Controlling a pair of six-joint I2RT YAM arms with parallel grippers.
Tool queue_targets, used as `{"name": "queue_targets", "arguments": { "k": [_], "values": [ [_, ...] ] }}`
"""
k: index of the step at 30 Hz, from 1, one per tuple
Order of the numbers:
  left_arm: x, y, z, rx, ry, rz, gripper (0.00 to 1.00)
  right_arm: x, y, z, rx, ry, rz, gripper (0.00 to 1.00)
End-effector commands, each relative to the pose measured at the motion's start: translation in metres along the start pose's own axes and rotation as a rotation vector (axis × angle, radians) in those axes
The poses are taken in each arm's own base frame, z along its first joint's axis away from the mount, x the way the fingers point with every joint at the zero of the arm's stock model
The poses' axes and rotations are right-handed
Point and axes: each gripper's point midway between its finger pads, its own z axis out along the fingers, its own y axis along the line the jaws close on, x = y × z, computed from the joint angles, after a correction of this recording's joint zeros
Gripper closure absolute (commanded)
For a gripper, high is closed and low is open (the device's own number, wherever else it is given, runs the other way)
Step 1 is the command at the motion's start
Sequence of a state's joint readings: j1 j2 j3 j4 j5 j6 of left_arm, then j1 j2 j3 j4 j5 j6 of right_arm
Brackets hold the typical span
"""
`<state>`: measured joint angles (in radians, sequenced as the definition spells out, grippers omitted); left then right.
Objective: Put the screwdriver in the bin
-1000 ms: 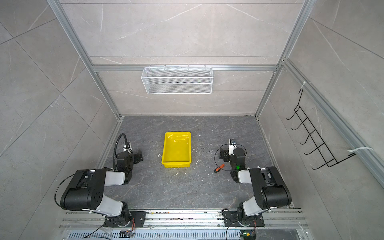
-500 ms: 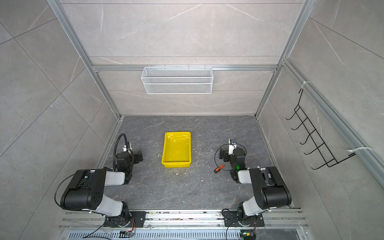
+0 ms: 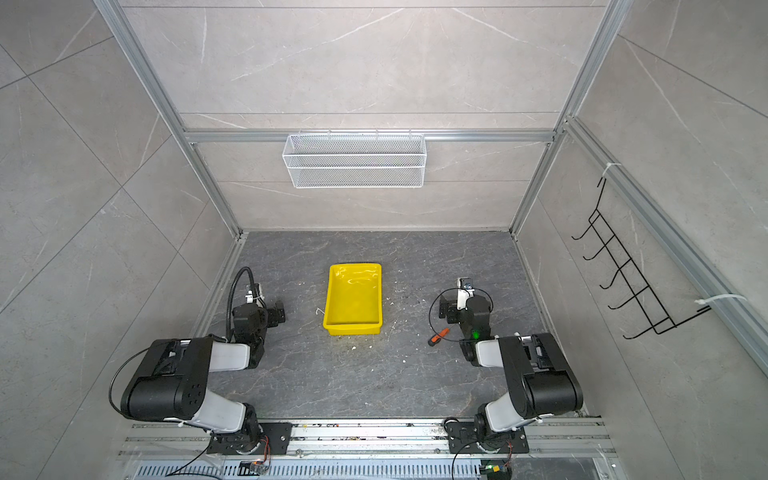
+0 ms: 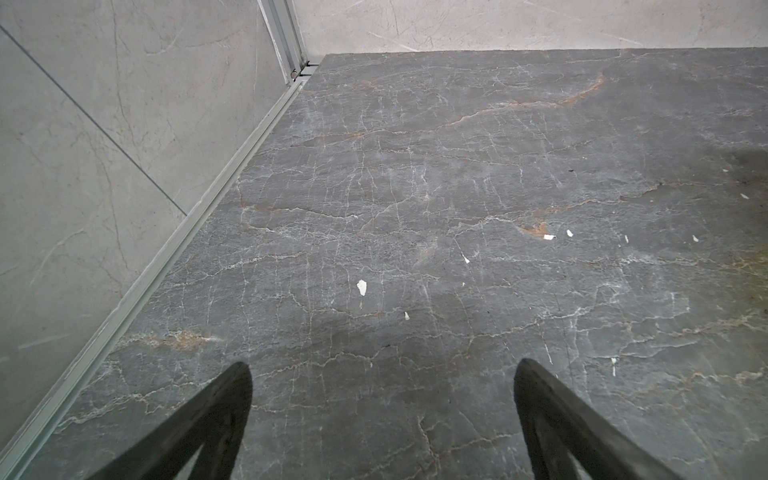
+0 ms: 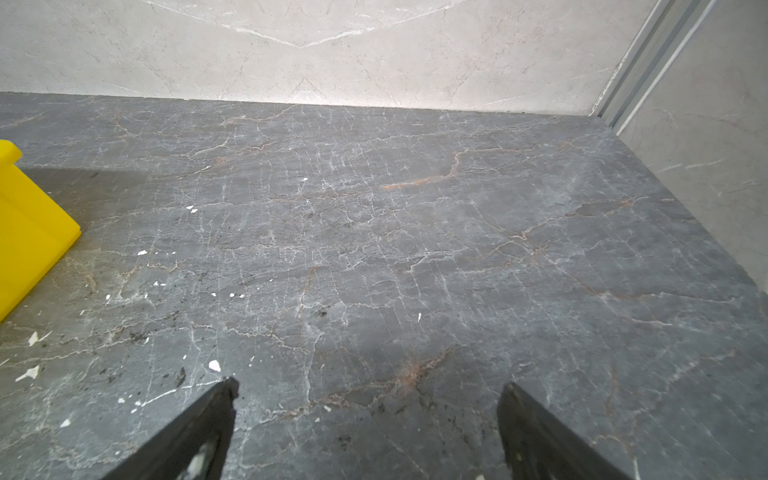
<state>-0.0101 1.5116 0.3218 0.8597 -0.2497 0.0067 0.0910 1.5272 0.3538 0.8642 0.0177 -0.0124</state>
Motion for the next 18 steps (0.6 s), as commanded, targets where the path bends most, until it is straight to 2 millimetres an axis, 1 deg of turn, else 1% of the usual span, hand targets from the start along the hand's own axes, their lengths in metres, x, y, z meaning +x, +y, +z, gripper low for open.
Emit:
{"name": "queue_targets", "arguments": {
  "k": [1, 7, 9, 11, 13, 14, 15, 16, 18],
  "values": [
    [-0.019, 0.000, 0.001, 0.012, -0.057, -0.032, 0.00, -0.010, 0.001, 0.001, -0.008, -0.018, -0.008, 0.01],
    [-0.019, 0.000, 0.000, 0.012, -0.060, -0.030, 0.00, -0.011, 0.002, -0.001, -0.006, -0.030, -0.018, 0.01],
    [-0.023, -0.006, -0.004, 0.046, -0.077, -0.013, 0.00, -0.015, 0.004, -0.005, 0.012, -0.055, -0.028, 0.01],
    [-0.036, -0.005, -0.014, 0.043, -0.109, -0.012, 0.00, -0.024, 0.002, -0.016, 0.059, -0.073, -0.044, 0.01],
    [-0.047, 0.003, -0.023, -0.001, -0.052, -0.051, 0.00, -0.032, -0.001, -0.026, 0.103, -0.039, -0.032, 0.01],
    [-0.055, 0.009, -0.029, -0.026, -0.016, -0.082, 0.00, -0.037, -0.004, -0.030, 0.125, -0.015, -0.016, 0.01],
    [-0.061, 0.009, -0.033, -0.026, 0.011, -0.089, 0.00, -0.040, -0.003, -0.033, 0.123, -0.001, -0.022, 0.01],
    [-0.066, 0.007, -0.039, -0.010, 0.024, -0.082, 0.00, -0.046, 0.000, -0.038, 0.111, -0.007, -0.042, 0.01],
    [-0.078, -0.005, -0.054, 0.051, 0.009, -0.073, 0.00, -0.065, 0.005, -0.053, 0.097, -0.021, -0.043, 0.01]
  ]
}}
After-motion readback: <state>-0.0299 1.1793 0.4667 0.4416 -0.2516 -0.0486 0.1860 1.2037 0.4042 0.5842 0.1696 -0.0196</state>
